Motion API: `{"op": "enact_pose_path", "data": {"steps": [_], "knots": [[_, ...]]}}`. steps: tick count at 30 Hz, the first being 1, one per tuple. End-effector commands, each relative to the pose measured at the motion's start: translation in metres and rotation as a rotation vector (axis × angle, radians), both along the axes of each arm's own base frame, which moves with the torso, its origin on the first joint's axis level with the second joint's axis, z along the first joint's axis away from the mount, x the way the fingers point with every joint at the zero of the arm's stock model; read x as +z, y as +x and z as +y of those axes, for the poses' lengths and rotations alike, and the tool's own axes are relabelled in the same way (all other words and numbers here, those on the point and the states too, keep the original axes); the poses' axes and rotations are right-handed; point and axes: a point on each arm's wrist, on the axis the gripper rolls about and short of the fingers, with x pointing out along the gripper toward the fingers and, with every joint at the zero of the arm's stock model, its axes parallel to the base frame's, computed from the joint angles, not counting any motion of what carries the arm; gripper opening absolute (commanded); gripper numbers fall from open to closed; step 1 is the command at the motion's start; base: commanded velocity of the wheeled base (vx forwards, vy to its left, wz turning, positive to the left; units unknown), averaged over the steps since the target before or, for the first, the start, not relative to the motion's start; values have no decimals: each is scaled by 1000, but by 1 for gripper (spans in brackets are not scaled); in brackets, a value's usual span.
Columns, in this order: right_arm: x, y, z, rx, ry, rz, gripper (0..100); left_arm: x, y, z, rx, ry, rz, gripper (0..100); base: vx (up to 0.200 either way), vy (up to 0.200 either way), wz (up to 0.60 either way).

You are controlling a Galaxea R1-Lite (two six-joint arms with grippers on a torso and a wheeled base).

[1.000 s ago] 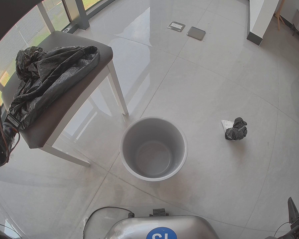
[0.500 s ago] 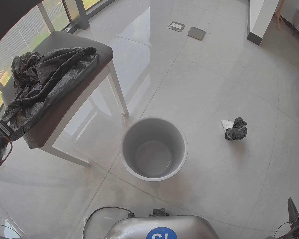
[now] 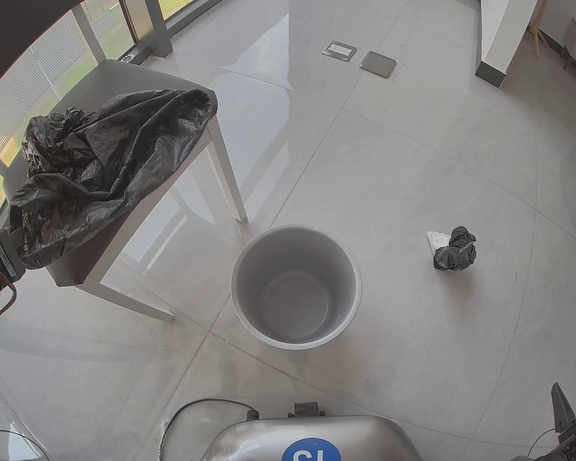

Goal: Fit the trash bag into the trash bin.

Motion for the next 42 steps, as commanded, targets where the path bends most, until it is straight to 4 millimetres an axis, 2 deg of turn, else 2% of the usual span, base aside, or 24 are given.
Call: {"op": "enact_pose_path", "data": {"steps": [1, 4, 8, 13, 15, 16, 17, 22, 23, 24, 25, 26, 29, 35, 40, 42], "knots": [[-4, 2, 0, 7, -8, 29, 100, 3, -10, -10, -103, 106, -13, 0, 0, 0, 0], [-3, 3, 0, 21, -28, 36, 100, 7, -7, -15, -127, 190, -8, 0, 0, 0, 0], [-3, 5, 0, 104, -21, 65, 100, 21, 3, -24, -184, 277, -22, 0, 0, 0, 0], [-3, 6, -2, 159, 11, 76, 100, 38, 16, -31, -203, 309, -29, 0, 0, 0, 0], [-3, 6, -2, 157, 12, 76, 100, 61, 26, -38, -219, 312, -60, 0, 0, 0, 0], [-3, 6, -2, 157, 12, 76, 100, 64, 27, -39, -220, 311, -64, 0, 0, 0, 0], [-3, 6, -2, 154, 17, 77, 100, 82, 35, -42, -222, 304, -82, 0, 0, 0, 0], [-2, 7, -2, 144, 14, 87, 100, 123, 48, -62, -293, 288, -120, 0, 0, 0, 0], [11, 6, -2, 148, 23, 46, 100, 132, 50, -67, -302, 283, -134, 0, 0, 0, 0], [41, 6, -2, 141, 31, -3, 100, 139, 53, -73, -304, 279, -146, 0, 0, 0, 0], [71, 14, -1, 139, 35, 13, 100, 146, 56, -78, -308, 272, -160, 0, 0, 0, 0], [82, 32, 2, 139, 69, 107, 100, 155, 63, -87, -313, 255, -177, 0, 0, 0, 0], [82, 35, 3, 160, 103, 121, 100, 164, 70, -97, -325, 227, -183, 0, 0, 0, 0], [79, 44, 6, 219, 10, 269, 100, 183, 56, -149, -516, 157, -150, 0, 0, 0, 0], [90, 65, 10, 213, -9, 356, 100, 181, 46, -174, -621, 178, -103, 0, 0, 0, 0], [91, 77, 13, 213, -13, 404, 100, 180, 52, -189, -645, 187, -88, 0, 0, 0, 0]]}}
